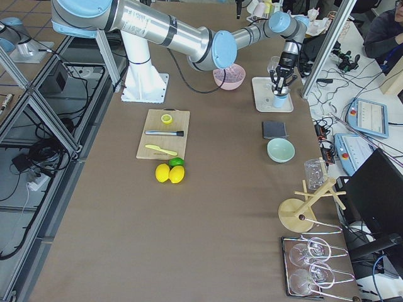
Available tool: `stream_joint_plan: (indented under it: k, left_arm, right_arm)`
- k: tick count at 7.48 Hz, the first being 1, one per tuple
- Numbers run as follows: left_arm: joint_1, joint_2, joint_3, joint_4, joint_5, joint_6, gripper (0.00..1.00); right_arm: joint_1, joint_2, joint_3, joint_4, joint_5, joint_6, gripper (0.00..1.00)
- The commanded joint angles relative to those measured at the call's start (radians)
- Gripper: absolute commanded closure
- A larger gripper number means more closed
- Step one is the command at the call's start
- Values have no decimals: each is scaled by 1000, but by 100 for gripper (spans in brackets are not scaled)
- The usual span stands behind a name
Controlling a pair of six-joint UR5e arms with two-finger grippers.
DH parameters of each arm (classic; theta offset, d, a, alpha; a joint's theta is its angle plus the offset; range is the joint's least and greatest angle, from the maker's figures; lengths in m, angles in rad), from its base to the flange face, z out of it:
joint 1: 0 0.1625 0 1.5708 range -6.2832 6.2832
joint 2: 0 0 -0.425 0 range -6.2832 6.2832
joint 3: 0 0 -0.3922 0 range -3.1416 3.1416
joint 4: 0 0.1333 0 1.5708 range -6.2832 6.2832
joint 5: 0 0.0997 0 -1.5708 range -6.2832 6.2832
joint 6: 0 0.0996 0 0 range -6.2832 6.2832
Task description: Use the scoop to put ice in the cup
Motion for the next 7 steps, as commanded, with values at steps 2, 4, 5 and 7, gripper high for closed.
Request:
stream_joint_plan:
  k: [2,4,5,7]
  left_arm:
    - [0,1,0,0,-2,2,3]
    - [-1,1,1,0,-1,3,3]
    - [0,1,1,0,-2,3,3]
    - [0,1,0,0,-1,3,3]
  right_arm:
    - [-28,9,0,-1,-71,-29,100]
    - [-26,7,0,1,-78,-38,100]
    - [-26,7,0,1,-81,-38,100]
    - [-24,7,6,2,-81,-43,100]
